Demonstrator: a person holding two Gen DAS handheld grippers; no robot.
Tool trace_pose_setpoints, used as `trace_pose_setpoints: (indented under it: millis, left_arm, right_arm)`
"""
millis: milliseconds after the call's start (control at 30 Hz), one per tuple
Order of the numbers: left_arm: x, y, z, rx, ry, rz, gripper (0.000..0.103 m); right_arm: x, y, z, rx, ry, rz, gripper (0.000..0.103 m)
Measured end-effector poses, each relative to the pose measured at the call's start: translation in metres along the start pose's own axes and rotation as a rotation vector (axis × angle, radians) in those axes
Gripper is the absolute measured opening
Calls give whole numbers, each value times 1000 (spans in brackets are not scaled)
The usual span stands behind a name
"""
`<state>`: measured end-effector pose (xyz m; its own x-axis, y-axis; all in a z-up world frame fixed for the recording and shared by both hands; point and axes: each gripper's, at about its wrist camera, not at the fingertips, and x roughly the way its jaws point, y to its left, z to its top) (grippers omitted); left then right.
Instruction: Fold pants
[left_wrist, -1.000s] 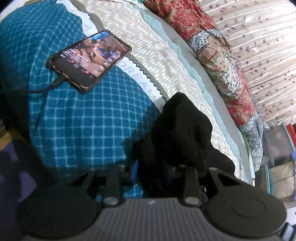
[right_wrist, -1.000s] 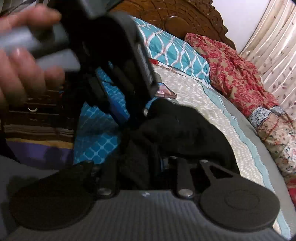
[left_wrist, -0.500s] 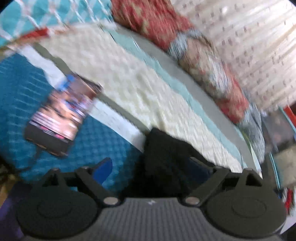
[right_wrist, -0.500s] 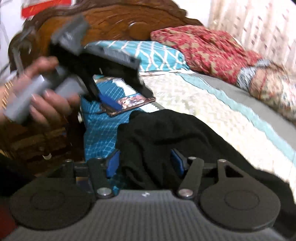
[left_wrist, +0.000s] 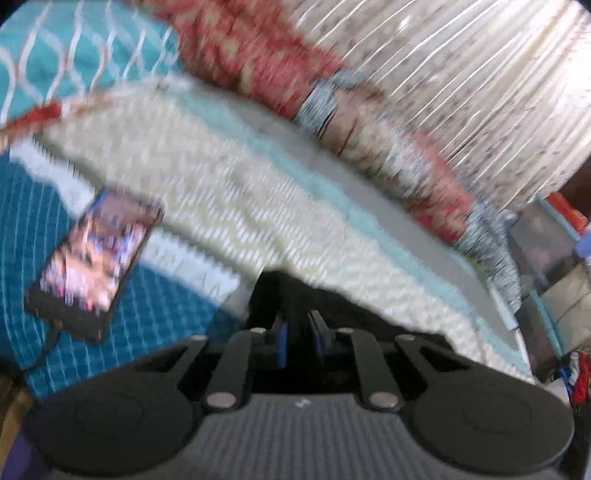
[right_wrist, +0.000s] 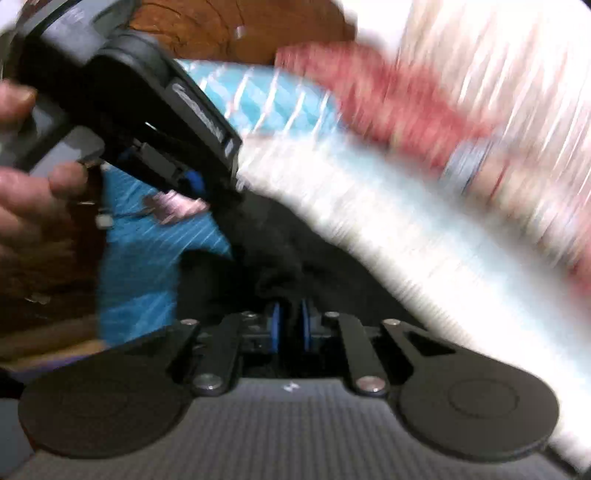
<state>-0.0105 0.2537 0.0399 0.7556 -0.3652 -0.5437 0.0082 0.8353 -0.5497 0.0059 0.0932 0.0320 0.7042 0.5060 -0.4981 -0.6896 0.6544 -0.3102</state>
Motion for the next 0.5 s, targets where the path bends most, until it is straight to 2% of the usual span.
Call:
trace_pose_setpoints:
  millis: [67,133,200,267,300,367,433,500]
  left_arm:
    - [-12,-2,0,15,-55,-10,12]
    - [-12,5,-3,7,-53,12,12]
    - [2,19,-12,-3,5,80,12]
    - [19,31,-24,-4,99,154,13]
    - [21,34,-29,-12,120,167,14]
    - [13,31,-30,5,100,161,14]
    - [7,26,-25,19,88,168,19]
    - [-1,23,-15,10,67,166,20]
  right_arm:
    - [-17,16,3,-152,-108,-124,14]
    - [-17,30,-5,-252,-134,-146,14]
    - [-3,45,-22,-324,-62,-89,14]
    - [10,60,-38,-337,36,10,18]
    - [12,66,-43,-338,53,23,18]
    - [7,75,-43,-347,44,-3,19]
    - [1,66,-36,-305,47,22,27]
    - [-9,50,-28,-217,55,65,47]
